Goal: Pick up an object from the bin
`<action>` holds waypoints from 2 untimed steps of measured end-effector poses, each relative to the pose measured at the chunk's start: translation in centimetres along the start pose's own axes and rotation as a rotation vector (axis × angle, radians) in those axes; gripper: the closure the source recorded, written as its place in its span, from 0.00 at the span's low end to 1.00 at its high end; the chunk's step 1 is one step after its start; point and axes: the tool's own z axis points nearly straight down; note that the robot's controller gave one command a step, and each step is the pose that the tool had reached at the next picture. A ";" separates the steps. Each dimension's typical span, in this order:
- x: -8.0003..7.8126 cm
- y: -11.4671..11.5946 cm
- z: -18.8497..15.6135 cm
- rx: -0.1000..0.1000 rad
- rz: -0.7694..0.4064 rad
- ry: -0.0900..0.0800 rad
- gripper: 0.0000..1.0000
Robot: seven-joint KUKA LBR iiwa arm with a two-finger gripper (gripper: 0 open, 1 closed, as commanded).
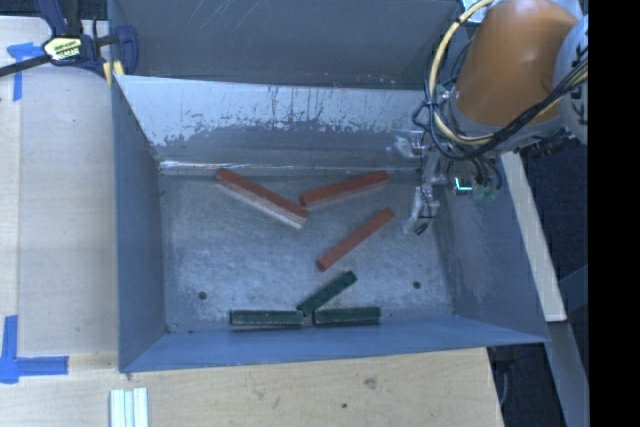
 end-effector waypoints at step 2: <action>0.8 5.0 8.1 0.000 -0.348 -0.006 0.00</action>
Offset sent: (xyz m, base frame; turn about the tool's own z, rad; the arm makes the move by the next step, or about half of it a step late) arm 0.0051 0.0410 -0.1133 -0.3796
